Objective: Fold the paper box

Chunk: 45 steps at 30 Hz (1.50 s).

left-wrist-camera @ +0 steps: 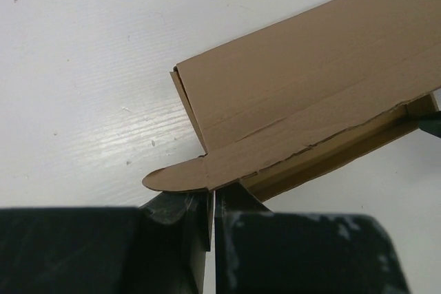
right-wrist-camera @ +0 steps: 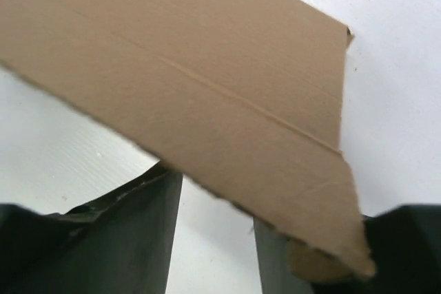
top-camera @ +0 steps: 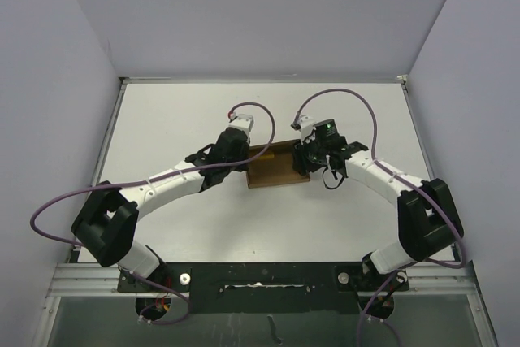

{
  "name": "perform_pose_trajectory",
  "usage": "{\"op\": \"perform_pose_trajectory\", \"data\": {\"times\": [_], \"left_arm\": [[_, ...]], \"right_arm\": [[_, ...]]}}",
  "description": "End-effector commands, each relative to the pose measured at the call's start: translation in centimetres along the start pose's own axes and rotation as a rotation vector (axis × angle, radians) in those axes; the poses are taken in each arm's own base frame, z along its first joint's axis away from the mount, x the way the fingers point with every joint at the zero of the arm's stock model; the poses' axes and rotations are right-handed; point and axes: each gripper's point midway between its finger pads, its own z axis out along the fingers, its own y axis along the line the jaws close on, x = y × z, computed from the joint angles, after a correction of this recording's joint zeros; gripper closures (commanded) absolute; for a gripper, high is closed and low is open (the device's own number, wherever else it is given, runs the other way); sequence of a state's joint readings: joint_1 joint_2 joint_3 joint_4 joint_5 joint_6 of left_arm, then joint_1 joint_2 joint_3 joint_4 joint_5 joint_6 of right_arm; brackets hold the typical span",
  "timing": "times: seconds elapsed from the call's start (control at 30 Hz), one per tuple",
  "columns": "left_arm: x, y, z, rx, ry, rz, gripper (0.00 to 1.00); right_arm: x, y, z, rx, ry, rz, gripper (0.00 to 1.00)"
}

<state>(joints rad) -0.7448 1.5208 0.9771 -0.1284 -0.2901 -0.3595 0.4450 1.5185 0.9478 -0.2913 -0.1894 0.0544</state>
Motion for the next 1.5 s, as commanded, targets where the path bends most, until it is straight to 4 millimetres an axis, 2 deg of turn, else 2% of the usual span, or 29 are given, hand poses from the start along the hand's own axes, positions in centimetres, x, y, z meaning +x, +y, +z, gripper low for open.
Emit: {"op": "perform_pose_trajectory", "data": {"times": [0.0,0.17,0.27,0.4,0.47,0.6,0.77,0.93,1.03,1.23,1.47], "left_arm": [[-2.4,-2.6,-0.5,0.092,-0.040,-0.017,1.00],[-3.2,-1.9,-0.3,0.072,-0.036,-0.032,1.00],[-3.7,-2.0,-0.2,0.070,-0.032,-0.035,1.00],[-4.1,-1.9,0.1,0.064,-0.017,-0.040,1.00],[-4.0,-1.9,0.3,0.066,-0.008,-0.044,1.00],[-4.2,-2.1,0.5,0.073,-0.005,-0.051,1.00],[-4.6,-2.4,0.4,0.086,-0.009,-0.056,1.00],[-4.7,-2.5,0.4,0.091,-0.009,-0.058,1.00],[-4.7,-2.5,0.4,0.094,-0.008,-0.058,1.00],[-4.7,-2.6,0.6,0.101,-0.005,-0.063,1.00],[-5.0,-2.8,0.8,0.108,-0.005,-0.064,1.00]], "right_arm": [[-4.6,0.8,-3.4,-0.061,-0.159,-0.128,0.50],[-4.9,-0.5,-5.4,-0.105,-0.209,-0.179,0.31],[-4.7,-0.4,-6.2,-0.164,-0.217,-0.215,0.24],[-4.5,-1.3,-7.4,-0.205,-0.238,-0.235,0.20],[-3.7,-2.2,-7.8,-0.250,-0.242,-0.196,0.16],[-2.6,-2.3,-7.1,-0.300,-0.220,-0.161,0.16],[-1.9,-2.9,-5.7,-0.251,-0.212,-0.155,0.22],[-1.9,-3.3,-4.4,-0.142,-0.216,-0.251,0.29],[-2.3,-3.9,-3.7,-0.062,-0.207,-0.299,0.38],[-3.1,-4.8,-3.3,0.058,-0.212,-0.354,0.54],[-3.7,-5.9,-3.0,0.128,-0.213,-0.355,0.66]]}}
